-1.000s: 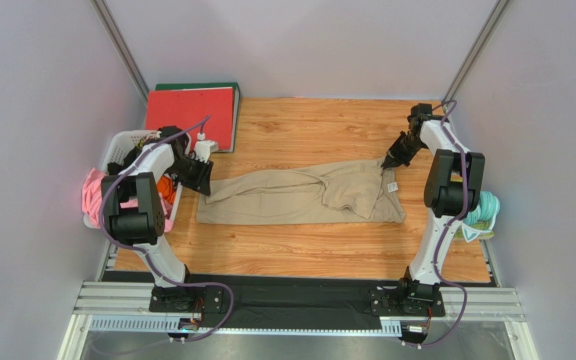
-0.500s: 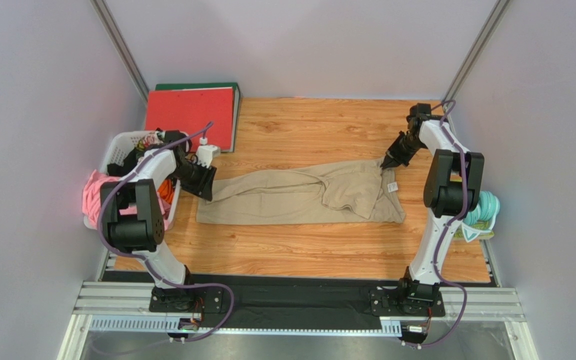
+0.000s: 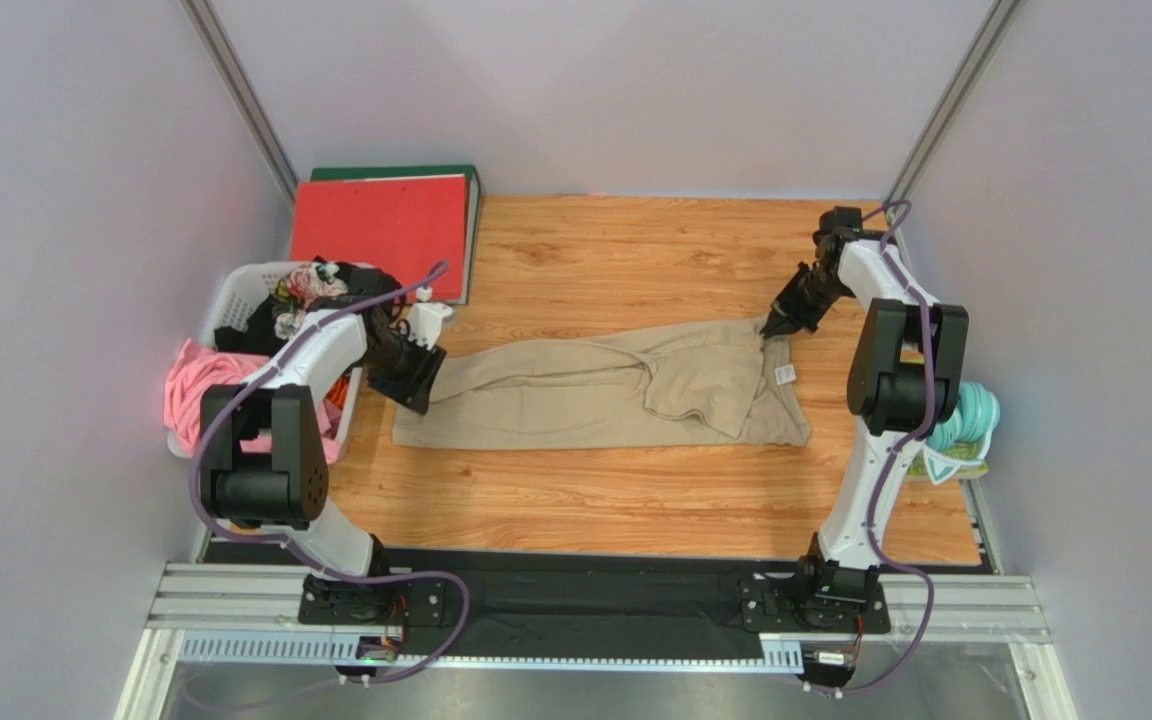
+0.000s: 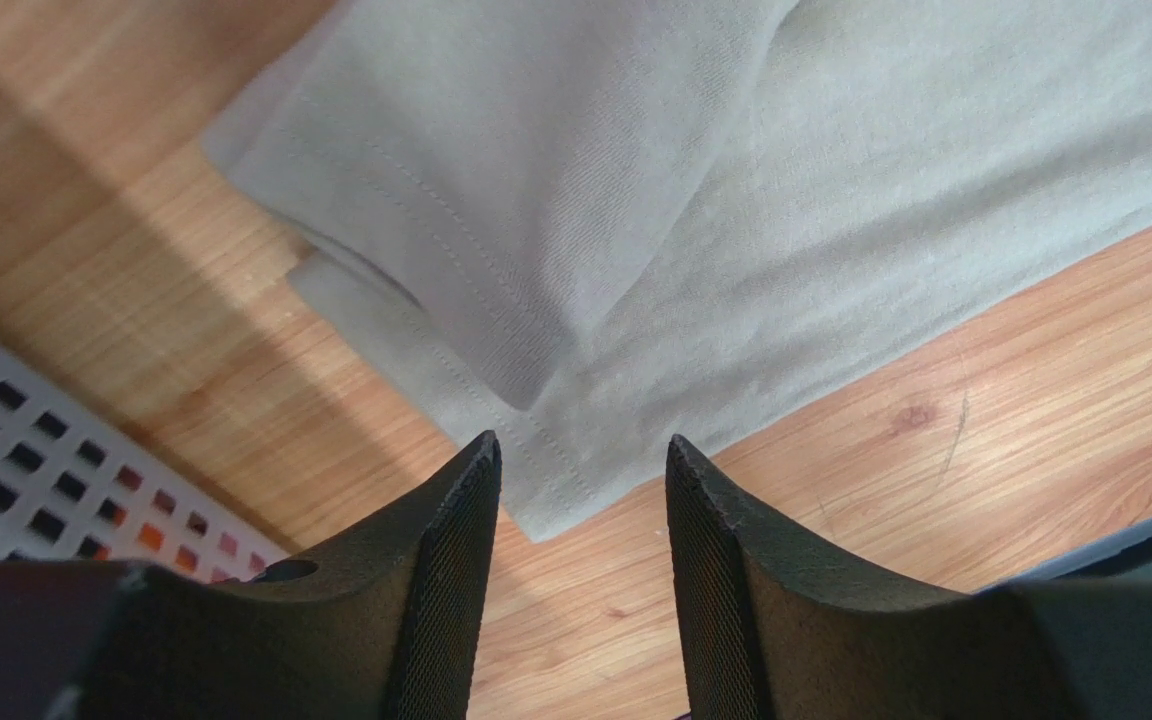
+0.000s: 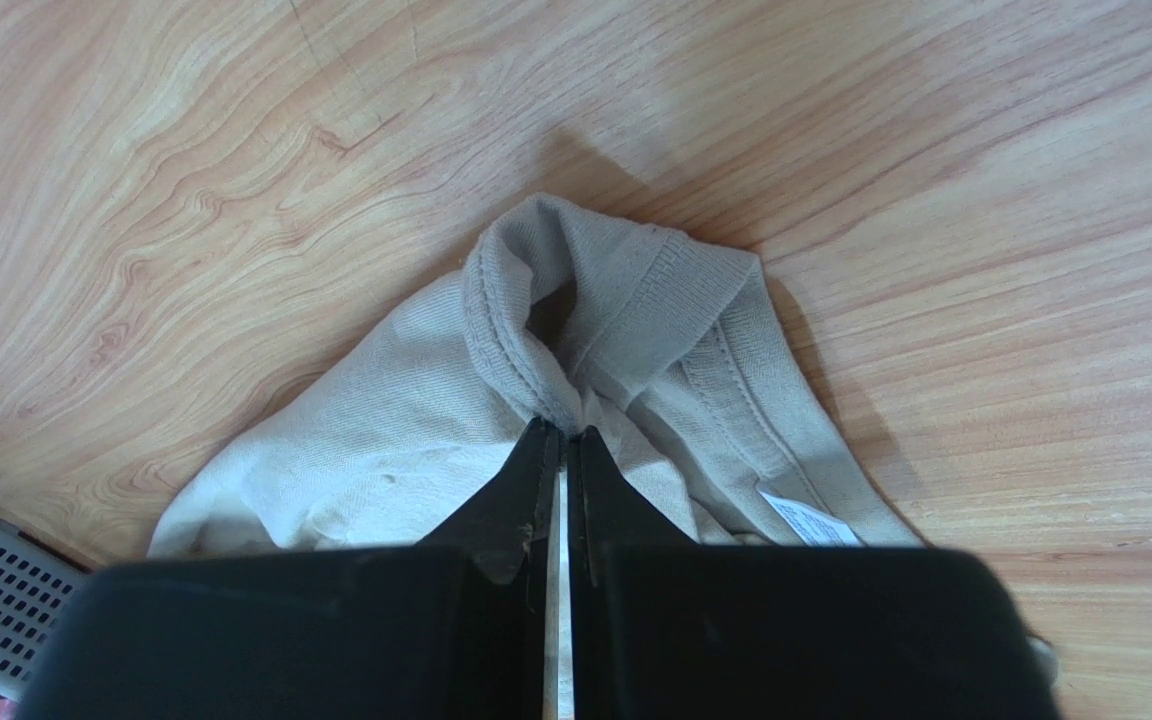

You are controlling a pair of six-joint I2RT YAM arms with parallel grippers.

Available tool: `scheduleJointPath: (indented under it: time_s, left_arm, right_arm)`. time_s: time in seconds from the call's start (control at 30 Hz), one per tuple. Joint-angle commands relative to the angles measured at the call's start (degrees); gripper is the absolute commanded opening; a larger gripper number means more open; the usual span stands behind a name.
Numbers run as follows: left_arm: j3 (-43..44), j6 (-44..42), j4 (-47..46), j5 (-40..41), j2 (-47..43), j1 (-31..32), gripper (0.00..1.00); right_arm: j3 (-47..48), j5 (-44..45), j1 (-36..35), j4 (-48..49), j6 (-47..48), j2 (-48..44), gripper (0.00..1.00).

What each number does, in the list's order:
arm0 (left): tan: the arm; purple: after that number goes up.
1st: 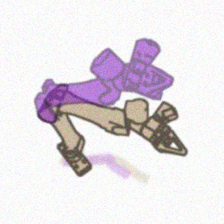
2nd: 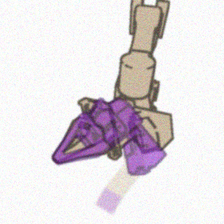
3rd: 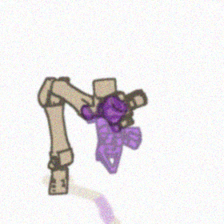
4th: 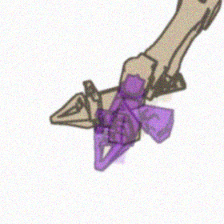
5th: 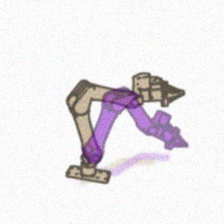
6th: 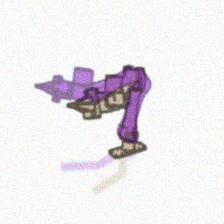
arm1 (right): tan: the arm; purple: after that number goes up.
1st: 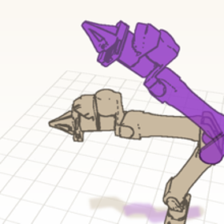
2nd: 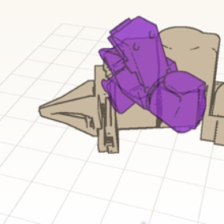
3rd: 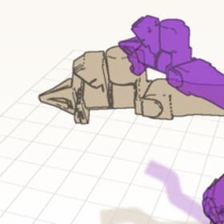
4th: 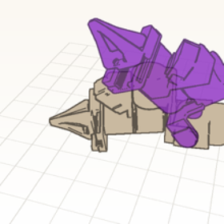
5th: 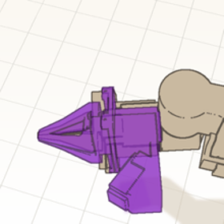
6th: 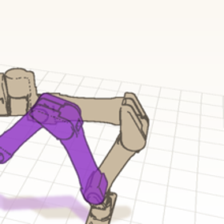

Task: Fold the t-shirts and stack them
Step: Fold the tshirt

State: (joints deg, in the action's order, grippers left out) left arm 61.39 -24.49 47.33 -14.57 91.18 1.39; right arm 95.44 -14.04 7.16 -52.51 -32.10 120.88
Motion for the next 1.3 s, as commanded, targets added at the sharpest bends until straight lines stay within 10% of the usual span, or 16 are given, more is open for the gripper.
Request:
scheduleJointPath:
  time_s: [0.0, 0.57, 0.8, 1.27]
  left_arm:
    - [0.05, 1.9, -1.1, 0.68, 1.98, 0.55, 0.52]
    - [2.77, 5.59, -4.26, 0.95, 4.8, 0.55, 0.5]
    - [2.86, 5.94, -4.7, 1.99, 5.94, 0.46, 0.0]
    - [1.98, 2.34, -5.41, 9.82, 4.8, 0.37, 0.0]
  right_arm:
    - [1.33, -0.81, -0.39, 0.66, -0.42, -0.47, 0.0]
    - [-0.16, -1.69, -0.74, 1.89, -0.25, -0.29, 0.0]
    - [0.54, -1.07, -1.09, 1.71, -0.07, -0.21, 0.0]
    - [14.15, 1.39, 3.04, -5.93, -2.0, 5.67, 0.0]
